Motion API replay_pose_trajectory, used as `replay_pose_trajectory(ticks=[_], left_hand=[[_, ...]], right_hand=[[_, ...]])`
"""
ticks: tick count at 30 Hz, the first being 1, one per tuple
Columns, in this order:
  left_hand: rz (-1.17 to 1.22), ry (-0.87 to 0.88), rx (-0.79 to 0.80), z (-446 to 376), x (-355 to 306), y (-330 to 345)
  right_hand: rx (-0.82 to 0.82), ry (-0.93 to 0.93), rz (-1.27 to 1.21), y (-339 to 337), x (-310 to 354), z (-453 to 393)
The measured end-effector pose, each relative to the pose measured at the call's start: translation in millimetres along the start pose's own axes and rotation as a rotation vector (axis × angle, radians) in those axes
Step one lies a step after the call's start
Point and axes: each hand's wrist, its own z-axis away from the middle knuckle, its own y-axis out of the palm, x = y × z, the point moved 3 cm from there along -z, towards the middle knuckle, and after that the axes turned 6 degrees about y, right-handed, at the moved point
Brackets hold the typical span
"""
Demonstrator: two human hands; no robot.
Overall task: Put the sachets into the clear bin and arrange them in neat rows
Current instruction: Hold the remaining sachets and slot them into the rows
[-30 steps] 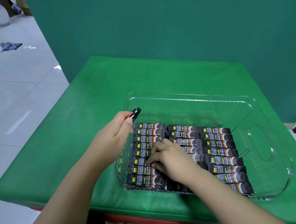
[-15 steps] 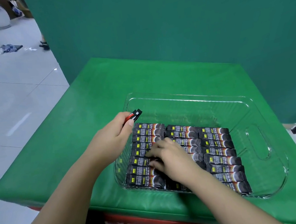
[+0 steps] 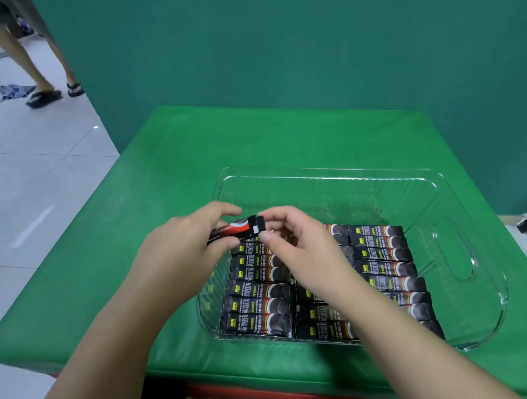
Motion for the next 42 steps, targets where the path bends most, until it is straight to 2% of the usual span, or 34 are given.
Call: replay_pose_trajectory(ticks=[5, 9, 14, 17, 20, 24, 29, 33, 37, 42], left_hand=[[0.098, 0.083, 0.033, -11.1, -15.2, 5.7], [0.138, 0.072, 0.063, -18.9, -22.1, 15.8], [0.118, 0.020, 0.101, -21.7, -22.5, 35.0], [0.084, 0.017, 0.118, -19.8, -30.0, 51.4], [0.073, 0.038, 0.120, -14.6, -34.4, 60.6], [0.081, 0.055, 0.009, -14.1, -33.5, 48.4], [0.062, 0.068, -0.087, -22.8, -27.5, 29.2], [-0.016, 0.049, -0.064, -32.6, -19.1, 25.1], [-0.075, 0.067, 0.001, -34.3, -14.8, 32.9], [-0.067, 0.093, 0.007, -32.4, -13.7, 35.7]], right_hand=[[0.001, -0.012, -0.069, -18.5, 4.8, -2.6], [-0.126, 0.006, -0.017, -48.5, -6.7, 0.4], [-0.365, 0.147, -0.113, -89.3, -35.2, 17.3], [-0.311, 0.225, -0.218, -97.1, -47.0, 26.3], [-0.230, 0.259, -0.162, -96.8, -53.5, 32.0], [-0.250, 0.265, -0.065, -96.9, -59.5, 33.5], [-0.247, 0.278, -0.070, -95.2, -65.9, 30.4], [-0.277, 0.263, -0.057, -96.9, -66.2, 29.0], [-0.395, 0.227, -0.039, -105.5, -65.8, 28.6], [-0.645, 0.109, -0.096, -113.9, -51.8, 30.8]])
